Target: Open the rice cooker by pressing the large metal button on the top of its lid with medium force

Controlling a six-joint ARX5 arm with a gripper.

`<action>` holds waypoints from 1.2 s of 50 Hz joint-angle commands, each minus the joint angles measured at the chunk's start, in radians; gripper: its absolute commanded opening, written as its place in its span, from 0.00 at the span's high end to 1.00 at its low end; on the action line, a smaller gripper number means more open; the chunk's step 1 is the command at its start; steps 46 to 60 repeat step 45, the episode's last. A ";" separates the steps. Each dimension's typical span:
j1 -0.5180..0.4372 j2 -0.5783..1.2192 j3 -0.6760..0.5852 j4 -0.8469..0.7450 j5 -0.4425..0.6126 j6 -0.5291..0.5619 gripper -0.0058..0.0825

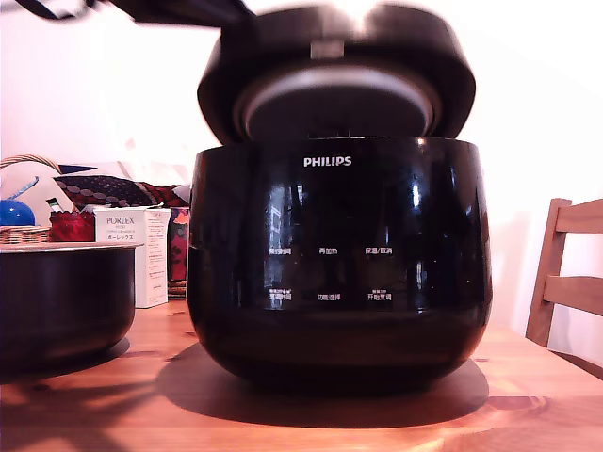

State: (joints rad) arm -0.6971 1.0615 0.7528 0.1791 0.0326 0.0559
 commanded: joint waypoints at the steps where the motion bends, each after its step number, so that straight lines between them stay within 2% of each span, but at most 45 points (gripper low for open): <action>1: 0.025 -0.021 -0.025 -0.006 -0.009 -0.003 0.96; 21: 0.234 -0.122 -0.025 -0.076 -0.065 0.005 0.96; 39: 0.432 -0.198 -0.025 -0.121 -0.068 0.005 0.96; 45: 0.467 -0.222 -0.025 -0.130 -0.067 0.005 0.96; 60: 0.467 -0.222 -0.025 -0.130 -0.067 0.005 0.96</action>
